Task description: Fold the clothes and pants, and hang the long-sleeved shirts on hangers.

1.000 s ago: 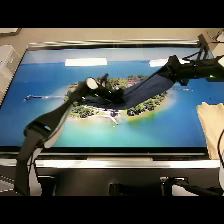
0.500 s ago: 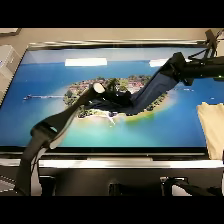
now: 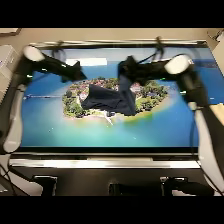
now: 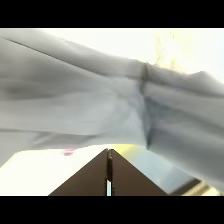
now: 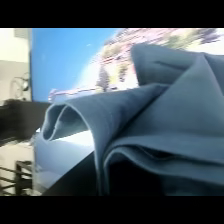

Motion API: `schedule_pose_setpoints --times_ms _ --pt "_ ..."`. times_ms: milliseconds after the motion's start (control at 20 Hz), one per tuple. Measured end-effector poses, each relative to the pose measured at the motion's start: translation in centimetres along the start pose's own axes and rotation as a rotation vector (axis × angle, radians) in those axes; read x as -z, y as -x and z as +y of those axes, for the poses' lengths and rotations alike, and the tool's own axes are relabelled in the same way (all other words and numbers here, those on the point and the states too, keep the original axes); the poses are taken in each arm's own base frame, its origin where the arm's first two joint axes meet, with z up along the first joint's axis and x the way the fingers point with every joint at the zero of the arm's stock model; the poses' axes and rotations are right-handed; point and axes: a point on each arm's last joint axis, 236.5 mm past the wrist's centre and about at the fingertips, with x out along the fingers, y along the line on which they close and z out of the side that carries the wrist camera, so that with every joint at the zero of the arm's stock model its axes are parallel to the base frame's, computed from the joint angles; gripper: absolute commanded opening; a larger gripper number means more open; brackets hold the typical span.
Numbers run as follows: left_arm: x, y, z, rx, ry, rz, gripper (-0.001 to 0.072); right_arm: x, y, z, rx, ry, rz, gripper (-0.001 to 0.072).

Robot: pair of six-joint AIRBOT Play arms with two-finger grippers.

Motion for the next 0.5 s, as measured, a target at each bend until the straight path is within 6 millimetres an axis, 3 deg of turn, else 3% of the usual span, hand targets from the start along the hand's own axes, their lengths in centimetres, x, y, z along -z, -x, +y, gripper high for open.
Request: schedule_pose_setpoints --times_ms 100,200,350,500 --pt "-1.1 3.9 1.0 -0.021 0.008 -0.054 0.0014 1.2 -4.3 0.7 -0.033 -0.04 -0.007 0.0022" --pt "-1.5 6.5 2.0 -0.041 0.017 -0.085 0.0014 2.0 -8.1 0.9 -0.068 -0.096 -0.028 0.0022" --pt "-1.3 8.5 2.8 -0.06 0.024 -0.089 0.0014 2.9 -12.4 0.4 -0.099 -0.176 -0.064 0.0022" --pt "-1.2 9.2 3.3 -0.07 0.019 -0.089 0.0014 3.9 -15.3 -0.6 -0.099 -0.226 -0.081 0.0023"
